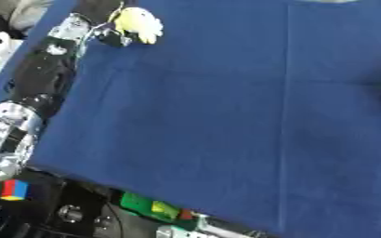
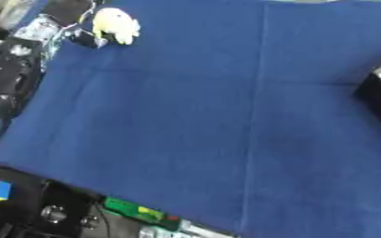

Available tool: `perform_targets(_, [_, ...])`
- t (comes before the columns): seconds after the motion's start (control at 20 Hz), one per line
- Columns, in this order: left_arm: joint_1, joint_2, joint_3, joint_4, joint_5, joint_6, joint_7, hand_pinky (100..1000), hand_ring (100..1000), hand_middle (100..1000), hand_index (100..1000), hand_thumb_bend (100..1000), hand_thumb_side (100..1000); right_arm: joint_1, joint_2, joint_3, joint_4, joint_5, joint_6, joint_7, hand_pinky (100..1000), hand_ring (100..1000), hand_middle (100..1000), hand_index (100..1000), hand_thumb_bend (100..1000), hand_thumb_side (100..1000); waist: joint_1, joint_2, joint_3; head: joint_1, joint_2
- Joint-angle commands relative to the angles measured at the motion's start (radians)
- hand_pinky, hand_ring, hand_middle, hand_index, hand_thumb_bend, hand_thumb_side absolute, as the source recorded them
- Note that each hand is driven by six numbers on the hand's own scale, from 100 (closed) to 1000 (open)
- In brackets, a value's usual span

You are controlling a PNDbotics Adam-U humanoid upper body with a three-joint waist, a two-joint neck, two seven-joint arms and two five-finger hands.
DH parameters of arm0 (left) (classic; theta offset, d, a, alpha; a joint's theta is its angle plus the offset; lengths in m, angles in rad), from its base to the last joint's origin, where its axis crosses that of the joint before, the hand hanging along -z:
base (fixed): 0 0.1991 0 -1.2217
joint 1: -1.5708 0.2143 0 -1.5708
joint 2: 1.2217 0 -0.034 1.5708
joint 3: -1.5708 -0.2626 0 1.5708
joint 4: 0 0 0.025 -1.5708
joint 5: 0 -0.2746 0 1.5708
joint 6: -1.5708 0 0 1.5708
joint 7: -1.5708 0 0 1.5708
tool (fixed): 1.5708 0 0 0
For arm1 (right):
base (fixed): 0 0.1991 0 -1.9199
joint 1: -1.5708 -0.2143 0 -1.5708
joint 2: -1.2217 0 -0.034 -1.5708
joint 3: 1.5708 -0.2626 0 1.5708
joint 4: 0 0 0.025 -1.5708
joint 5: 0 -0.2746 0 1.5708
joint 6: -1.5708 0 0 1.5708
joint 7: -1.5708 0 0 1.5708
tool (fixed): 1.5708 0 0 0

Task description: Pick up the objects with one hand, pass them to the other hand, and then place them into the box on the other side of the table.

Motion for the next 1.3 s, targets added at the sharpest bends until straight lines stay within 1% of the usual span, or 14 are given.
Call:
perform_targets(0.05, [-0.020, 0.022, 0.002, -0.011, -0.017, 0.019, 0.003, 759, 732, 730, 809, 491, 316, -0.009, -0.013, -0.003, -0.021, -0.009, 0.001, -0.005, 851, 834, 760, 949, 100, 100, 0.000, -0.014, -0.003, -0.003, -0.002])
perform_targets(0.3, [-0.018, 0.018, 0.005, -0.004, -0.048, 0.057, 0.009, 752, 719, 715, 796, 515, 316, -0.007, -0.013, -0.004, -0.021, -0.014, 0.007, -0.007, 850, 834, 756, 949, 100, 100, -0.002, -0.007, -0.007, -0.003, -0.002])
perform_targets(0.55, [-0.015, 0.013, 0.006, 0.002, -0.066, 0.095, 0.045, 735, 669, 660, 749, 506, 293, -0.005, -0.014, -0.003, -0.021, -0.017, 0.014, -0.010, 849, 834, 755, 950, 100, 100, -0.004, -0.002, -0.007, -0.003, -0.002])
perform_targets(0.65, [-0.014, 0.012, 0.006, 0.006, -0.071, 0.099, 0.052, 714, 621, 609, 707, 476, 275, -0.005, -0.013, -0.003, -0.021, -0.017, 0.015, -0.010, 849, 834, 755, 950, 100, 100, -0.005, -0.002, -0.007, -0.003, -0.002])
perform_targets(0.7, [-0.013, 0.012, 0.005, 0.009, -0.073, 0.101, 0.054, 700, 586, 570, 672, 454, 265, -0.005, -0.014, -0.003, -0.021, -0.018, 0.016, -0.010, 849, 834, 755, 950, 100, 100, -0.006, -0.002, -0.006, -0.003, -0.002])
perform_targets(0.85, [-0.013, 0.012, 0.005, 0.013, -0.076, 0.102, 0.055, 668, 527, 503, 605, 391, 241, -0.003, -0.014, -0.002, -0.021, -0.018, 0.017, -0.009, 850, 834, 755, 950, 100, 100, -0.006, -0.002, -0.004, -0.004, -0.002])
perform_targets(0.9, [-0.012, 0.013, 0.005, 0.013, -0.076, 0.102, 0.055, 664, 516, 490, 588, 384, 237, -0.003, -0.014, -0.002, -0.021, -0.018, 0.017, -0.008, 850, 834, 755, 950, 100, 100, -0.007, -0.002, -0.004, -0.004, -0.002])
perform_targets(0.95, [-0.012, 0.013, 0.005, 0.012, -0.076, 0.102, 0.056, 654, 489, 456, 547, 363, 227, -0.003, -0.014, -0.002, -0.021, -0.018, 0.017, -0.008, 850, 834, 755, 950, 100, 100, -0.007, -0.003, -0.003, -0.005, -0.002])
perform_targets(1.05, [-0.011, 0.013, 0.006, 0.010, -0.074, 0.100, 0.061, 642, 464, 420, 509, 323, 217, -0.003, -0.014, -0.002, -0.021, -0.017, 0.017, -0.008, 850, 834, 755, 950, 100, 100, -0.008, -0.004, -0.002, -0.005, -0.002])
perform_targets(1.1, [-0.011, 0.013, 0.007, 0.007, -0.069, 0.099, 0.067, 635, 453, 394, 483, 289, 207, -0.002, -0.014, -0.001, -0.021, -0.017, 0.017, -0.007, 850, 834, 755, 949, 100, 100, -0.008, -0.005, -0.001, -0.006, -0.002])
perform_targets(1.2, [-0.009, 0.014, 0.008, -0.002, -0.053, 0.093, 0.082, 632, 446, 378, 466, 263, 197, -0.003, -0.015, 0.000, -0.021, -0.018, 0.016, -0.006, 850, 834, 756, 949, 100, 100, -0.008, -0.007, 0.000, -0.007, -0.002])
perform_targets(1.3, [-0.007, 0.019, 0.004, -0.020, -0.033, 0.079, 0.092, 632, 443, 371, 456, 256, 183, -0.004, -0.016, 0.001, -0.021, -0.017, 0.016, -0.003, 851, 834, 756, 949, 100, 100, -0.007, -0.011, 0.003, -0.012, -0.002])
